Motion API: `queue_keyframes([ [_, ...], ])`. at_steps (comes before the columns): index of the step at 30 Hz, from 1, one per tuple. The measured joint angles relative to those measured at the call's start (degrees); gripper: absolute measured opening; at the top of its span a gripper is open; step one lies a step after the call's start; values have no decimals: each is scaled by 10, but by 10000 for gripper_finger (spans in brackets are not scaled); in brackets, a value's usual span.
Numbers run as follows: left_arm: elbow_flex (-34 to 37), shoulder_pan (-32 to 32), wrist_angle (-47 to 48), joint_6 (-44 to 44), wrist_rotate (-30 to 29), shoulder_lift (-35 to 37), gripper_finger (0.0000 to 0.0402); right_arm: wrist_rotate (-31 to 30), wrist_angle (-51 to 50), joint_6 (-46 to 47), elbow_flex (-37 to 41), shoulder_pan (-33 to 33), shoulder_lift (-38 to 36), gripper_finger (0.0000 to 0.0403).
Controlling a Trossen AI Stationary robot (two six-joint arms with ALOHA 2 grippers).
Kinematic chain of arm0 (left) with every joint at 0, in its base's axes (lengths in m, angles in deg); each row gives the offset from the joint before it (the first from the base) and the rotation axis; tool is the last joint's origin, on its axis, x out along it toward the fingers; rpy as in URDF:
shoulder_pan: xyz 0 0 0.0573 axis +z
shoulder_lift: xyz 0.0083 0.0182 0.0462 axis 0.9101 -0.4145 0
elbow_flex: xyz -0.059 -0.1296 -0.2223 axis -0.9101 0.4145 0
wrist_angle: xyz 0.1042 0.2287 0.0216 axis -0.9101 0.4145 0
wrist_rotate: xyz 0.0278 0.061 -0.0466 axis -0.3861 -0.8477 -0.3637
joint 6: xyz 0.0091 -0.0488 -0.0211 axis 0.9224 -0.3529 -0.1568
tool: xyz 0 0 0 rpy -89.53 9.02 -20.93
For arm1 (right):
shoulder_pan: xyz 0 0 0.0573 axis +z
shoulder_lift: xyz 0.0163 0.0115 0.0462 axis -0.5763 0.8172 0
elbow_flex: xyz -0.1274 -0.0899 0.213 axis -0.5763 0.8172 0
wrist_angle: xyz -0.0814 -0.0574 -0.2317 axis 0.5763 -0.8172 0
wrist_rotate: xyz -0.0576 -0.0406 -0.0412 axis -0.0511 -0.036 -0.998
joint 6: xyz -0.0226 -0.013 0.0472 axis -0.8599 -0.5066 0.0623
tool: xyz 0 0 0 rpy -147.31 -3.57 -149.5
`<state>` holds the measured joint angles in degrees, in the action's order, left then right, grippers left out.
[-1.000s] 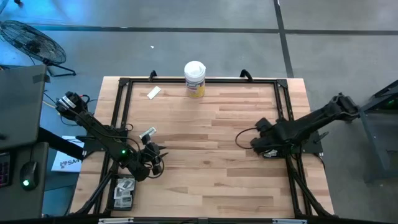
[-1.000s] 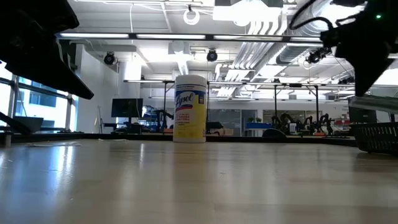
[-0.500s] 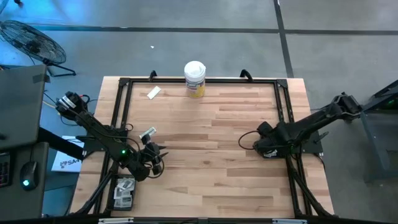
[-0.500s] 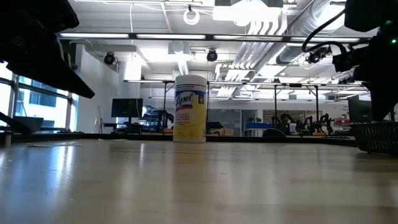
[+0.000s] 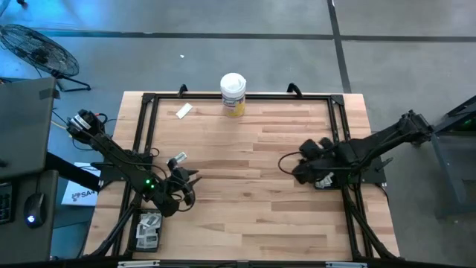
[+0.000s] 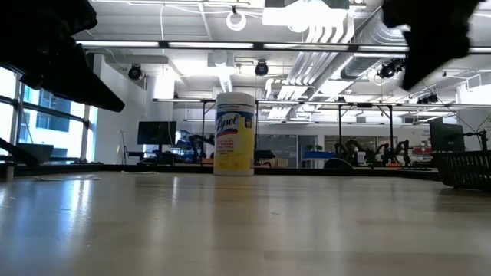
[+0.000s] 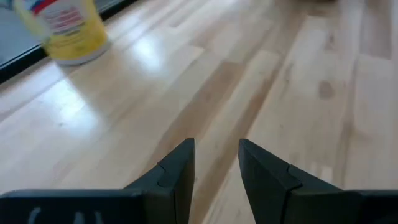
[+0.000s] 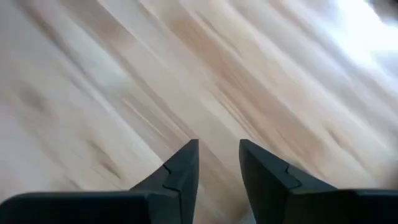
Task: Pick & Place First Aid Supplies
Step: Put the white bandage pad into the right black bin
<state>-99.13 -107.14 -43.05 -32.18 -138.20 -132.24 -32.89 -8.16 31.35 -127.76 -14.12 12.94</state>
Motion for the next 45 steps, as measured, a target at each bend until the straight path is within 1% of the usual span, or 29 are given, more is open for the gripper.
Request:
queue_keyframes([
  [2,0,0,10,-24,-14,0,122,-35,96,-56,-1,1,0,109],
  [5,0,0,58,-88,-19,0,122,-59,257,-144,15,1,0,106],
  [7,0,6,112,-154,-6,0,122,-58,355,-199,32,-1,0,102],
  [9,3,19,168,-223,23,0,122,-58,426,-246,46,-2,1,98],
  [12,31,48,199,-306,41,0,122,-58,474,-288,57,-2,1,91],
  [17,88,116,198,-395,82,0,122,-59,473,-297,58,-2,1,81],
  [19,101,138,190,-414,95,0,122,-59,472,-297,58,-2,1,78],
  [23,113,163,168,-411,101,0,122,-59,472,-297,58,-2,1,72],
  [29,128,185,154,-410,139,0,122,-59,473,-293,58,-2,1,71],
  [32,142,184,126,-404,136,0,122,-59,475,-293,58,-2,1,71],
  [36,148,184,71,-352,134,0,122,-59,474,-292,58,-2,1,71],
  [41,148,184,-30,-261,136,0,122,-59,474,-291,58,-2,1,71],
  [45,147,184,-79,-205,106,0,122,-58,492,-291,58,0,4,71],
])
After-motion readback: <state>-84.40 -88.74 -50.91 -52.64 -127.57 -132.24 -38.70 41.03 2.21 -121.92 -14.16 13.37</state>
